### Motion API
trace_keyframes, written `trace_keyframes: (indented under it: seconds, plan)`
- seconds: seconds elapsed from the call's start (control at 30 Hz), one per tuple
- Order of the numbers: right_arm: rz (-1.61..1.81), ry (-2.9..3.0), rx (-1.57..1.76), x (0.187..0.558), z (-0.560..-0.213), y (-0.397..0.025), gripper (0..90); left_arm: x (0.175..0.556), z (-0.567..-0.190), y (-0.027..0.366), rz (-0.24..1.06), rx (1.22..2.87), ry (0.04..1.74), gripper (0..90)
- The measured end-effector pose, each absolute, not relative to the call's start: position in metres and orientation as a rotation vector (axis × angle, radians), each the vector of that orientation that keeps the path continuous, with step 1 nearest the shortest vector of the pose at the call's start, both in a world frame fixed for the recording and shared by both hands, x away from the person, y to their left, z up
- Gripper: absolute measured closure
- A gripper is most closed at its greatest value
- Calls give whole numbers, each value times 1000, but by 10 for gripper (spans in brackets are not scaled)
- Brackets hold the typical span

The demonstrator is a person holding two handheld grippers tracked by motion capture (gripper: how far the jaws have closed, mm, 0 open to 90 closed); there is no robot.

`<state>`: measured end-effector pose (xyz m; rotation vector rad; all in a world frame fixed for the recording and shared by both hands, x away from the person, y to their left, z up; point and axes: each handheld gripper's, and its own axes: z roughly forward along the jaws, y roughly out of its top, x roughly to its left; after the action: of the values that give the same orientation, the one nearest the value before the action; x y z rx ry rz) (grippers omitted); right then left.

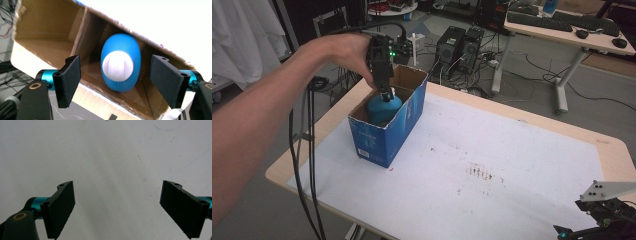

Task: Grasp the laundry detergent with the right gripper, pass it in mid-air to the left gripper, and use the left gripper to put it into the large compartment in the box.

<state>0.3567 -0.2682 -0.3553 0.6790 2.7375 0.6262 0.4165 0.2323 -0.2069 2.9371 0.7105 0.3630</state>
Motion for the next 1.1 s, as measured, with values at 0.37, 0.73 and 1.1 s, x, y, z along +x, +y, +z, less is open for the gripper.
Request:
trace_keyframes:
  seconds: [0.37,0.73,1.1]
  plan:
    - [627,2731,670,355,-351,-267,123,412,-186,167,386,2942,475,238]
    - [625,2732,665,355,-349,-261,123,401,-199,94,352,2949,245,238]
    - [631,2731,650,356,-350,-254,123,391,-259,39,260,2949,130,174]
